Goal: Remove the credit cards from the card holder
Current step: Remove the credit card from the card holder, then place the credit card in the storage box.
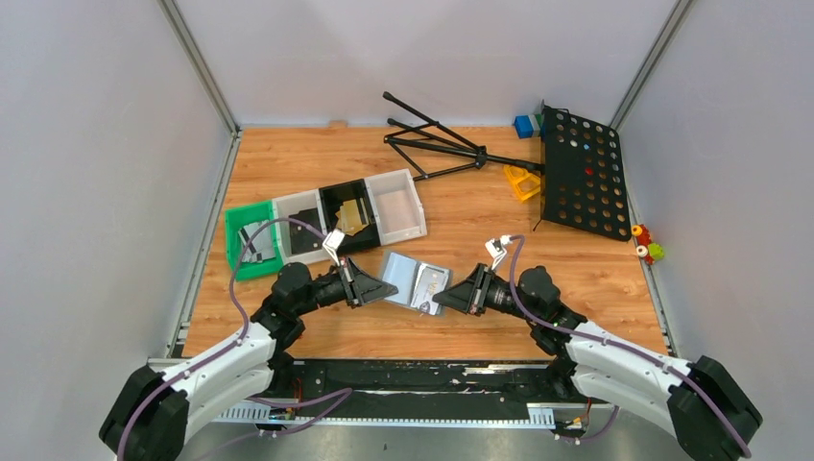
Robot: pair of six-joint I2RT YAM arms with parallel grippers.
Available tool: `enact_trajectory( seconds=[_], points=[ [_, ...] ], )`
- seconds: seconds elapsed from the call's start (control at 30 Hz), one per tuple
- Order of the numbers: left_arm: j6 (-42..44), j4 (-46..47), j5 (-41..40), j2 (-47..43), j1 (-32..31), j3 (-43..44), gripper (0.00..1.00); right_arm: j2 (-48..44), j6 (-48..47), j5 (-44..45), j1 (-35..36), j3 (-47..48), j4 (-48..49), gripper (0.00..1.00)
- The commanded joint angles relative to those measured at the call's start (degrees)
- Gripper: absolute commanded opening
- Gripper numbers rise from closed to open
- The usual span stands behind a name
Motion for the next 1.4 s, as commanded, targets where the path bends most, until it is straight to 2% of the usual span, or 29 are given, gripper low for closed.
enact_trajectory(
  seconds=[0.0,0.17,0.27,0.5,0.7,0.93,1.1,1.37],
  points=[
    [7.83,-14.9,-2.59,-4.25,1.81,3.5,0.0,-5.06,-6.28,5.24,-0.35,1.65,-15.41,0.0],
    [10.15,-19.23,-3.35,-4.24,3.47,3.63,0.0,-8.82,-8.01,8.77,-0.53,1.82,-21.34,0.0],
    [13.3,-24.97,-5.64,-3.89,3.63,4.67,0.0,-9.03,-9.73,9.62,-0.81,3.27,-23.46,0.0],
    [16.95,-31.2,-8.08,-3.35,3.77,5.67,0.0,-5.89,-14.41,9.58,-0.9,8.29,-26.22,0.0],
    [20.36,-40.71,-14.66,-4.05,3.72,6.52,0.0,-1.36,-20.89,10.16,-0.9,16.09,-29.75,0.0],
    [19.4,-47.81,-20.95,-4.49,3.72,6.54,0.0,15.37,-27.24,2.39,-0.91,31.32,-29.57,0.0],
    [14.5,-51.38,-23.11,-5.66,3.78,4.98,0.0,34.36,-28.89,-7.76,-0.48,47.97,-29.71,0.0],
    [18.26,-59.33,-26.32,-9.37,3.67,9.21,0.0,58.12,-28.52,-12.97,1.85,74.56,-29.47,0.0]
  ],
)
